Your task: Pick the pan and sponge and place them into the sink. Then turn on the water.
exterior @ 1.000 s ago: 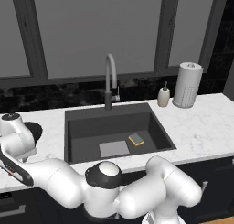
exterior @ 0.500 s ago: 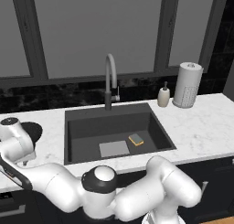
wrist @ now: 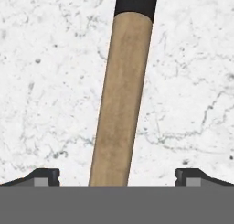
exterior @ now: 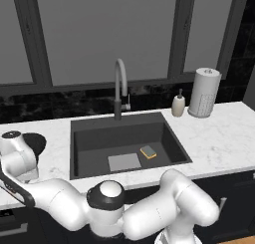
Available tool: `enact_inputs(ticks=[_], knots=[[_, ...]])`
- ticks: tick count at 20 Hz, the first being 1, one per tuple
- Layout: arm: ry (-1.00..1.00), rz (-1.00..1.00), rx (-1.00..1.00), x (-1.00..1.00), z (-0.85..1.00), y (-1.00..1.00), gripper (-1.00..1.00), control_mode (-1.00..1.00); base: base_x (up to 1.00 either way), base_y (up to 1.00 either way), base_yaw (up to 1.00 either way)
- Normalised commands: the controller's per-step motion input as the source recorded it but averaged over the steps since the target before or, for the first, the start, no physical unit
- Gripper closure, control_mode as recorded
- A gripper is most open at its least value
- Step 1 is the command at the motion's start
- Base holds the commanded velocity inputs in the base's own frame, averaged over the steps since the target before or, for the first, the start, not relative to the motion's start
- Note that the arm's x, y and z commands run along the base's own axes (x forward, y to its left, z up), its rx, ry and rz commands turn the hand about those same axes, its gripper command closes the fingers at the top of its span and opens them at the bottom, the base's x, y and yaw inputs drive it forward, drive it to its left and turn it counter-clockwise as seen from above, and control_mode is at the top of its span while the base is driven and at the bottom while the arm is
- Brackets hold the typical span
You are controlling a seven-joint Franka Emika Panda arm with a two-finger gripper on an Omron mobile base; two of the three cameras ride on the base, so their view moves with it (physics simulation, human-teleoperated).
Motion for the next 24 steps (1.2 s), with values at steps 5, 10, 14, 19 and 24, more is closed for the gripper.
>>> enact_inputs(ticks=[5, 10, 14, 19, 24], knots=[[0.09, -0.03, 0.00, 0.00, -0.15, 0.16, -1.00, -1.00, 0.00, 0.00, 0.00], [0.00, -0.01, -0.13, -0.08, 0.00, 0.18, -1.00, -1.00, 0.00, 0.00, 0.00], [-0.01, -0.02, -0.19, -0.12, 0.00, 0.23, -1.00, -1.00, 0.00, 0.00, 0.00], [0.04, 0.00, 0.00, 0.00, -0.07, 0.01, -1.00, -1.00, 0.00, 0.00, 0.00], [0.11, 0.00, 0.00, 0.00, -0.14, 0.00, 1.00, -1.00, 0.00, 0.00, 0.00]])
